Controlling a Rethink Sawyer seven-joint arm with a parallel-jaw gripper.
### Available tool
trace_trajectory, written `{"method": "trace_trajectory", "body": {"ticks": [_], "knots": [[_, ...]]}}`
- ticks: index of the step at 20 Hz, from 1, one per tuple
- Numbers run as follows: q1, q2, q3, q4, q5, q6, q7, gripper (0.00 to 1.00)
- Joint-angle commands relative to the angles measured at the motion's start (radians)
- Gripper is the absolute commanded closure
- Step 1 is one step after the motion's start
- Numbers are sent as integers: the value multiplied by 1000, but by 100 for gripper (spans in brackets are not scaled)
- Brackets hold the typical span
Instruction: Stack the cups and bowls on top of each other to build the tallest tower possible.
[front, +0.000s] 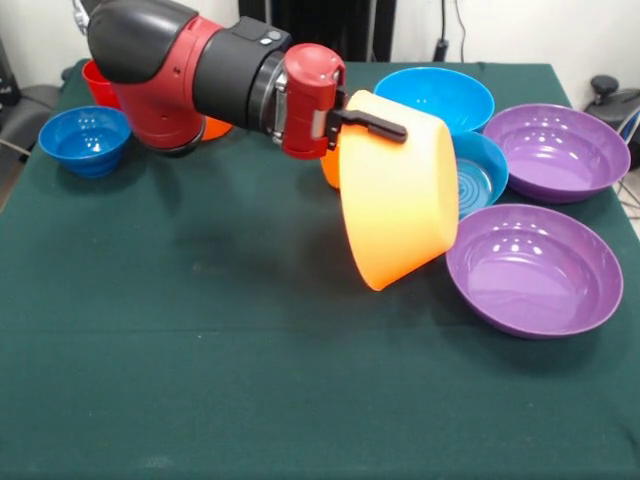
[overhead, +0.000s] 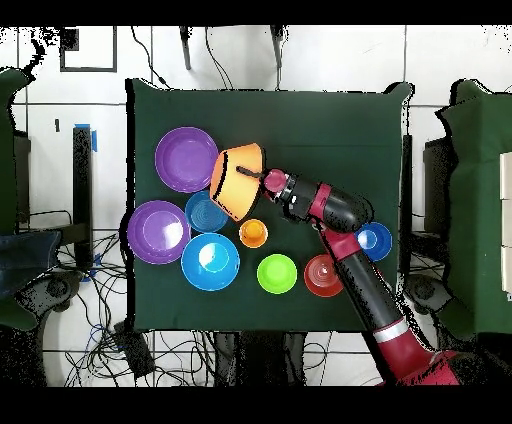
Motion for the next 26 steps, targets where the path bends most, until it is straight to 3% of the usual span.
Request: {"method": "trace_trajectory", "body": {"ticks": [1, 8, 14, 18, 21, 26], "knots": [[105, -43, -69, -206, -45, 75, -229, 100], [66, 76, -27, -199, 10, 50, -256, 100], [61, 154, -21, -256, 79, 166, -319, 100], [51, 160, -31, -250, 56, 172, -337, 100], [32, 153, -33, -202, 9, 116, -315, 100], [54, 132, -19, -193, 10, 110, -281, 100]]}}
